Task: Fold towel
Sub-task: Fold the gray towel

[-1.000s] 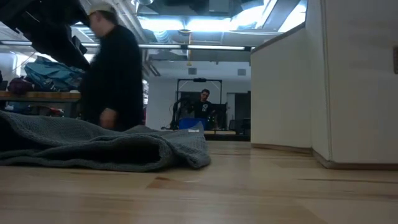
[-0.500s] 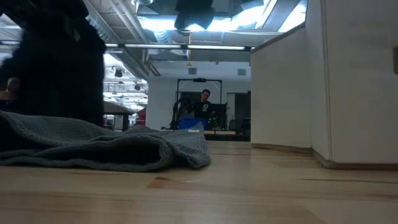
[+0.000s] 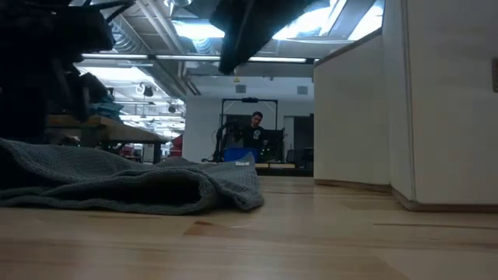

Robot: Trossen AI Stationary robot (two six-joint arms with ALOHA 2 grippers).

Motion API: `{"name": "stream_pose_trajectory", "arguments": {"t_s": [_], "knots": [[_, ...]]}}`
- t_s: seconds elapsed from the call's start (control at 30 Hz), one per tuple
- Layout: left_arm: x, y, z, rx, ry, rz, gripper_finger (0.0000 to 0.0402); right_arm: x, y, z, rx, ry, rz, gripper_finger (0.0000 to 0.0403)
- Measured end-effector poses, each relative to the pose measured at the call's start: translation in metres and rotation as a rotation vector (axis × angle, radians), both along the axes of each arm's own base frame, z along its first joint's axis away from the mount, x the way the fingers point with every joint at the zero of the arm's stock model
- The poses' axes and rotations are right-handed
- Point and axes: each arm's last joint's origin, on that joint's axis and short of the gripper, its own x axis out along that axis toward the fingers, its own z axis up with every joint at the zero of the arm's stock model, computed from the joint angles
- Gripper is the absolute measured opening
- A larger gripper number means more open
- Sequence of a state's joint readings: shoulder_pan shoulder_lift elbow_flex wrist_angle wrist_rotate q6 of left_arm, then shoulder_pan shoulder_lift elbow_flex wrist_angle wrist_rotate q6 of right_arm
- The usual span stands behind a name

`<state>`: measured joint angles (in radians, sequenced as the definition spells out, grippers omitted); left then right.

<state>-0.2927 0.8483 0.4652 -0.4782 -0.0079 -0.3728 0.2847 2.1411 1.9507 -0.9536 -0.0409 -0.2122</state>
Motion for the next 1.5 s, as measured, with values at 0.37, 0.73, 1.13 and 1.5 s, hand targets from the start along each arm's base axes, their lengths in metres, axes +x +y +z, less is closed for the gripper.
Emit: {"name": "stream_pose_trajectory", "arguments": {"t_s": [0.37,0.73,1.13,1.5], "knots": [[0.002,-0.033,-0.022,0.197,0.064,-0.473,0.0196,0.004,0.036,-0.053,-0.134,0.070,0.180,0.0160],[0.014,-0.058,-0.043,0.420,0.007,-0.639,0.0196,0.001,0.076,-0.083,-0.237,0.026,0.256,0.0160],[0.014,-0.076,-0.061,0.545,0.004,-0.843,0.0196,0.005,0.086,-0.090,-0.250,-0.035,0.247,0.0160],[0.022,-0.082,-0.061,0.610,-0.093,-0.849,0.0196,0.009,0.081,-0.094,-0.257,-0.036,0.230,0.0160]]}}
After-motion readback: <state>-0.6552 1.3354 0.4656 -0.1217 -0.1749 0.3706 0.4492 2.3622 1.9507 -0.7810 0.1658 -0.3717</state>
